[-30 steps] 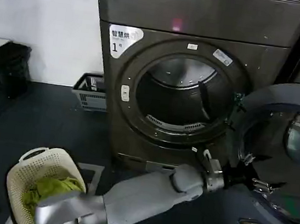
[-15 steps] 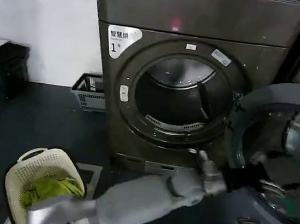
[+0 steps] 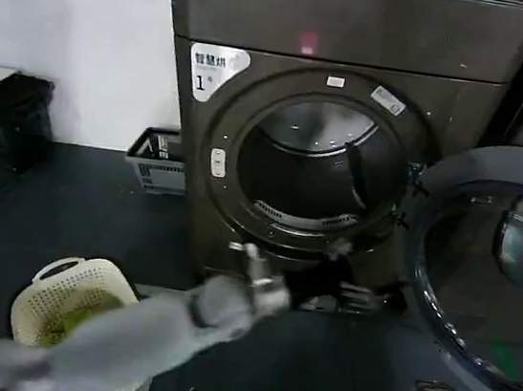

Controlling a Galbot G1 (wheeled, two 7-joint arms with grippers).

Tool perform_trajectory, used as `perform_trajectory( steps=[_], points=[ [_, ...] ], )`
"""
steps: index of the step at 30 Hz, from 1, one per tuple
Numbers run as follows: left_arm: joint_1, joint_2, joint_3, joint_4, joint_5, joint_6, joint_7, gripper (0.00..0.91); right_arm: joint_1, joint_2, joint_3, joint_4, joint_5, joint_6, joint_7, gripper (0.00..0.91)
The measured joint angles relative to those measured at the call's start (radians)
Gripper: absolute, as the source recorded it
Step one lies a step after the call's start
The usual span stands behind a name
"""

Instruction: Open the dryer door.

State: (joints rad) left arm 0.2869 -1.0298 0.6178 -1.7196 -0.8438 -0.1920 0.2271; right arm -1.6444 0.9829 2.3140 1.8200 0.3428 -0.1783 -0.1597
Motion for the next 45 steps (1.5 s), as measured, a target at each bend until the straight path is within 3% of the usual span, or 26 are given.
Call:
perform_trajectory(
  steps=[4,9,24,31,38,45],
  points=[
    [0.009,0.151,-0.033,-0.101,-0.008,0.059,0.005,0.907,0.018,-0.004,-0.006,0.009,-0.017,0.003,0.000,0.907],
    [0.015,0.323,-0.048,-0.201,-0.053,0.056,0.021,0.907,0.042,-0.009,-0.018,0.008,-0.029,0.002,-0.005,0.907],
    [-0.002,0.766,-0.038,-0.394,-0.042,0.211,0.077,0.907,0.114,-0.031,-0.010,0.015,-0.147,0.011,-0.018,0.907],
    [0.009,0.900,-0.037,-0.425,0.010,0.306,0.081,0.907,0.128,-0.047,-0.021,-0.013,-0.176,0.040,-0.027,0.907],
    [0.015,0.988,-0.052,-0.392,0.072,0.331,0.167,0.907,0.152,-0.075,-0.042,-0.045,-0.177,0.041,-0.019,0.907],
    [0.037,1.052,-0.054,-0.341,0.159,0.343,0.194,0.907,0.158,-0.103,-0.043,-0.066,-0.180,0.041,-0.022,0.907]
  ],
)
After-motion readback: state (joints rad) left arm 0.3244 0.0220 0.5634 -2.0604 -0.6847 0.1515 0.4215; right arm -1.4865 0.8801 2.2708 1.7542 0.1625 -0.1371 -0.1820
